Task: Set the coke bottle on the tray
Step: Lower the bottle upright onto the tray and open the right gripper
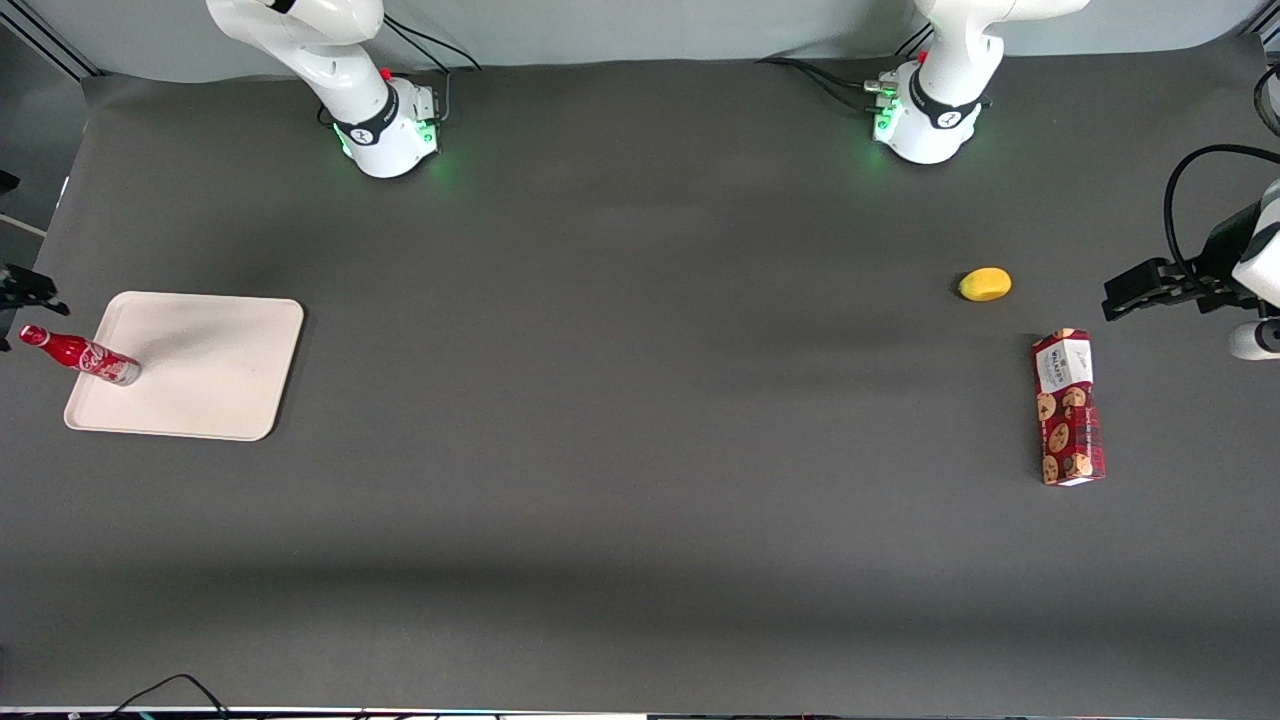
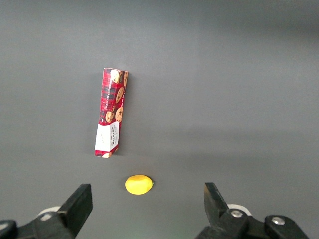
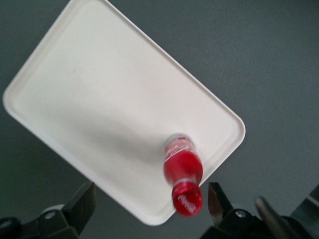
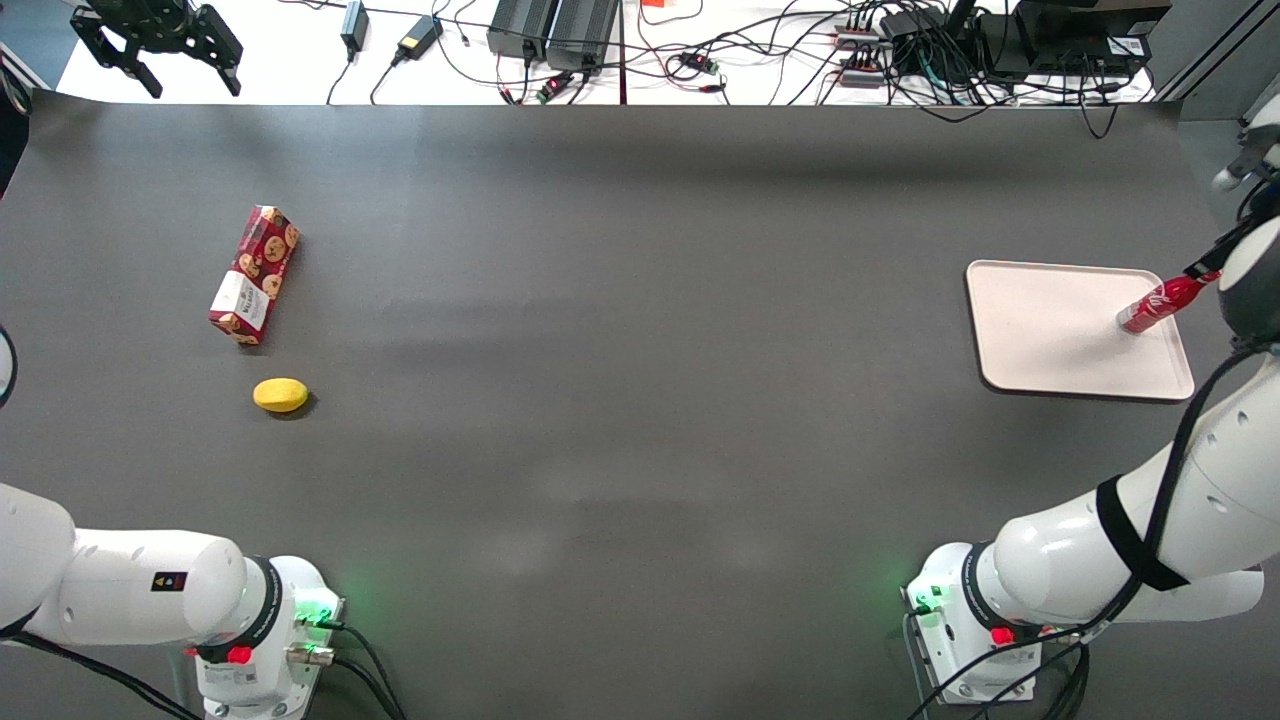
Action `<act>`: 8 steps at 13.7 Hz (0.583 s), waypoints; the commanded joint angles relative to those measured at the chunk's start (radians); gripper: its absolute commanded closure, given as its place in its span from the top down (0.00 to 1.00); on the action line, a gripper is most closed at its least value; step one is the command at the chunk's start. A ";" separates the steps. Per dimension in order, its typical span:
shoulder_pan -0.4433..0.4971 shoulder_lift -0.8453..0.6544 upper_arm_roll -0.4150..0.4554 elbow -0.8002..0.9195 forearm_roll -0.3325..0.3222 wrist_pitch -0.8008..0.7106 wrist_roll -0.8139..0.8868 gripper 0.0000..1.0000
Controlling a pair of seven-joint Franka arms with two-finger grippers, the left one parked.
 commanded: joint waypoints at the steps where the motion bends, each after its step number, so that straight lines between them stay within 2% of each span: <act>1: 0.020 -0.177 0.065 0.033 -0.154 -0.179 0.216 1.00; 3: 0.020 -0.311 0.179 0.036 -0.229 -0.306 0.402 1.00; 4: 0.019 -0.379 0.258 0.036 -0.245 -0.373 0.510 1.00; 6: 0.011 -0.480 0.444 0.048 -0.252 -0.495 0.760 1.00; 8: 0.011 -0.531 0.616 0.058 -0.248 -0.549 1.014 1.00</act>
